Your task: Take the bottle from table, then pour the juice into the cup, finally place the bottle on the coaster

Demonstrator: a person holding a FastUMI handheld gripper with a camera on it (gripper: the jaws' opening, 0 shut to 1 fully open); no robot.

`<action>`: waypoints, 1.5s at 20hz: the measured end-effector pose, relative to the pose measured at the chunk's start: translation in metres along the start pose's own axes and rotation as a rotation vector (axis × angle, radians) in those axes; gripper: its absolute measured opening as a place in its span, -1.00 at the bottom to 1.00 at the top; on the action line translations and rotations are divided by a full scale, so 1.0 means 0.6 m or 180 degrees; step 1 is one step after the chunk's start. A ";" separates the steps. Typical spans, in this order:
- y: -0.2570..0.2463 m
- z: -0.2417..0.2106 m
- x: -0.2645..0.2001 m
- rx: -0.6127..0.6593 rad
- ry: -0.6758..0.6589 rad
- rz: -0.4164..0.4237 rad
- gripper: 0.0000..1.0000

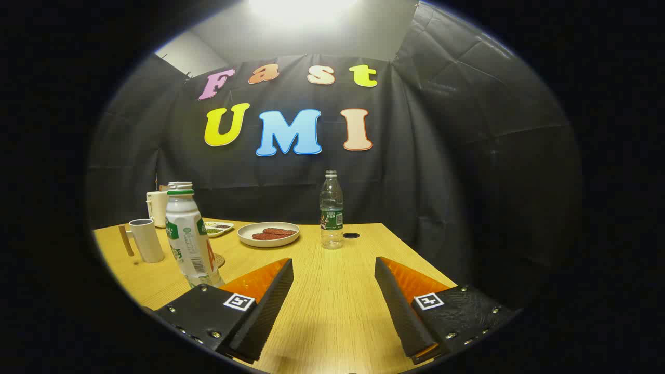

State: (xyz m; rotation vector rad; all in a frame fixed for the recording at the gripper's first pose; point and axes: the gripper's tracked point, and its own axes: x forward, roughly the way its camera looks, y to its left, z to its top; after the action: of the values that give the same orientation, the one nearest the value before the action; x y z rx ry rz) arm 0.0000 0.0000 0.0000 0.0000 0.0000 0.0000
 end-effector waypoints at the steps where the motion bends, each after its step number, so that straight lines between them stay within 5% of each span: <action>1: 0.000 0.000 0.000 0.0024 0.0010 -0.0003 0.92; 12: -0.005 0.060 0.075 -0.0023 -0.0123 -0.0176 0.92; 30: 0.069 0.129 -0.087 0.0217 -0.0199 0.0032 0.92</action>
State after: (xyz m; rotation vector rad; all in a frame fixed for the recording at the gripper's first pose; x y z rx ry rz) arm -0.0522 0.0415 0.0776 0.0681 -0.0626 0.0100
